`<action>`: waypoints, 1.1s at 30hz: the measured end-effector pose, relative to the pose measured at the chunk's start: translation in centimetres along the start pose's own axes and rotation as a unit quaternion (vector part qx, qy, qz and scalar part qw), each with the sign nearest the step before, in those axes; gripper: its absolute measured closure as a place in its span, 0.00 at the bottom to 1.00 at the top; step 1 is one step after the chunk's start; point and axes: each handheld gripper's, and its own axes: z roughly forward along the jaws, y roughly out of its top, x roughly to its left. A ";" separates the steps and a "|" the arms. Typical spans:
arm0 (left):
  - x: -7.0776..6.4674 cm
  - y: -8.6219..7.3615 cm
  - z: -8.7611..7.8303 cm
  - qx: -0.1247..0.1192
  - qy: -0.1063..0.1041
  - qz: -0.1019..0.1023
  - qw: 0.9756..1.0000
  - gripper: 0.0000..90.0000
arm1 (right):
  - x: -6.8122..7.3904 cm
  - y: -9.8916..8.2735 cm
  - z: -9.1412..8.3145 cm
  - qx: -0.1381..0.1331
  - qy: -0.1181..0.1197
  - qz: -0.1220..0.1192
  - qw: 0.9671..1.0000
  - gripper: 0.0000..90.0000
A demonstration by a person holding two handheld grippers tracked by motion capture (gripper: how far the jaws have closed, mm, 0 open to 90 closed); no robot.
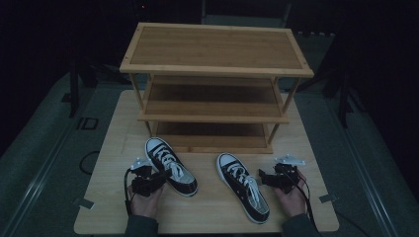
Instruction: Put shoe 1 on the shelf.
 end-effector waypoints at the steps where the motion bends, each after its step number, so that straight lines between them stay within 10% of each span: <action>1: 0.0 0.1 -0.1 0.001 -0.002 0.006 1.000 0.92 | 0.0 0.0 0.0 0.000 0.000 0.000 1.000 0.14; 7: 0.9 0.9 -1.2 -0.003 -0.014 0.047 0.999 0.99 | 0.0 0.0 0.0 0.000 0.001 0.000 1.000 0.14; 26: -0.1 0.2 -1.0 0.043 0.049 0.037 0.997 0.77 | 0.0 0.0 0.0 0.000 0.001 -0.001 1.000 0.14; 33: 0.3 0.4 -1.1 0.042 0.031 0.030 0.998 0.98 | 0.0 0.0 0.0 0.000 0.002 -0.001 1.000 0.14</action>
